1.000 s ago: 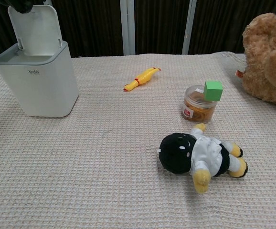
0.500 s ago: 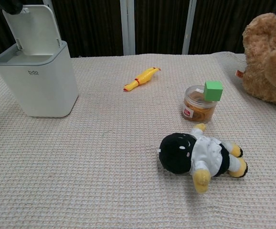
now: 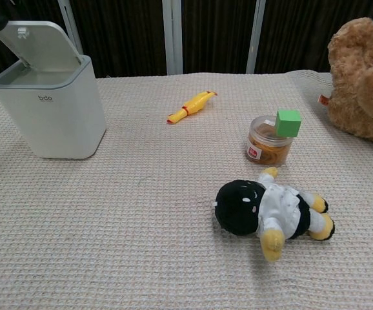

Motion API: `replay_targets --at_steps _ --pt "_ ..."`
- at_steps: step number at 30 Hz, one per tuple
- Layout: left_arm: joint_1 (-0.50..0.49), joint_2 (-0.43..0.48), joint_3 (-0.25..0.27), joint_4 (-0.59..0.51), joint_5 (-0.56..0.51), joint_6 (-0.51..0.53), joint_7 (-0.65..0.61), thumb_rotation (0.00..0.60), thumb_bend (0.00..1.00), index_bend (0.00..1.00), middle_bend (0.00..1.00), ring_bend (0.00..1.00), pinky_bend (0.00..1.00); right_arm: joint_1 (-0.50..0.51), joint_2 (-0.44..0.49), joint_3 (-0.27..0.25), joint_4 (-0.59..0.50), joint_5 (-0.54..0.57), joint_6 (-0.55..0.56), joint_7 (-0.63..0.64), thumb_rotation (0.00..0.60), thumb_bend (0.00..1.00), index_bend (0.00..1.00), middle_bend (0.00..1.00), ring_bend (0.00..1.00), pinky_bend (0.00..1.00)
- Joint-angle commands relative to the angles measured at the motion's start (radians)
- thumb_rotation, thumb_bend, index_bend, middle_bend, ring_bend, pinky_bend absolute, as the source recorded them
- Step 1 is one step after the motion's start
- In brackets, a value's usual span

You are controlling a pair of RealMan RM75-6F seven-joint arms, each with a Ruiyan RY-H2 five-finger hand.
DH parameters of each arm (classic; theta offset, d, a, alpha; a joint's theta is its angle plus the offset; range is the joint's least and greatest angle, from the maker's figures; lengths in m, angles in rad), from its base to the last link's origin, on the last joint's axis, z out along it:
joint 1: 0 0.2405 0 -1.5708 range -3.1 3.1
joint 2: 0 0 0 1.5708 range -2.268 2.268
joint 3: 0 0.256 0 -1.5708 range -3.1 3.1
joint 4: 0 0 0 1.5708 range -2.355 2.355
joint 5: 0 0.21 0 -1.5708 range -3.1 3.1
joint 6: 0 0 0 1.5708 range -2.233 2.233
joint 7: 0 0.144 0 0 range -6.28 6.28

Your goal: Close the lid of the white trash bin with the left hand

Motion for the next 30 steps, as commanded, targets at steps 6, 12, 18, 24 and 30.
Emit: replay_targets --at_steps 6,12,18,24,30 --pt "0.032 0.016 0.057 -0.069 0.078 0.0 -0.027 0.6 0.66 0.31 1.0 0.95 1.0 -0.002 0.001 0.001 0.001 0.0 0.004 0.003 0.6 0.19 0.0 0.0 0.0 0.0" --pt "0.047 0.002 0.083 -0.078 0.12 0.009 -0.056 0.6 0.66 0.31 1.0 0.95 1.0 -0.004 0.002 -0.003 0.0 -0.01 0.01 0.004 0.6 0.19 0.0 0.0 0.0 0.0" --pt "0.056 -0.028 0.106 -0.064 0.153 0.016 -0.082 0.6 0.66 0.3 1.0 0.95 1.0 -0.006 0.003 -0.003 0.003 -0.014 0.015 0.01 0.6 0.19 0.0 0.0 0.0 0.0" --pt "0.063 -0.067 0.137 -0.04 0.188 0.022 -0.093 0.6 0.66 0.26 1.0 0.95 1.0 -0.007 0.004 -0.004 0.003 -0.012 0.014 0.011 0.6 0.19 0.0 0.0 0.0 0.0" --pt "0.069 -0.092 0.157 -0.021 0.204 0.026 -0.102 0.6 0.66 0.24 1.0 0.95 1.0 -0.008 0.004 -0.004 0.004 -0.012 0.015 0.01 0.6 0.19 0.0 0.0 0.0 0.0"
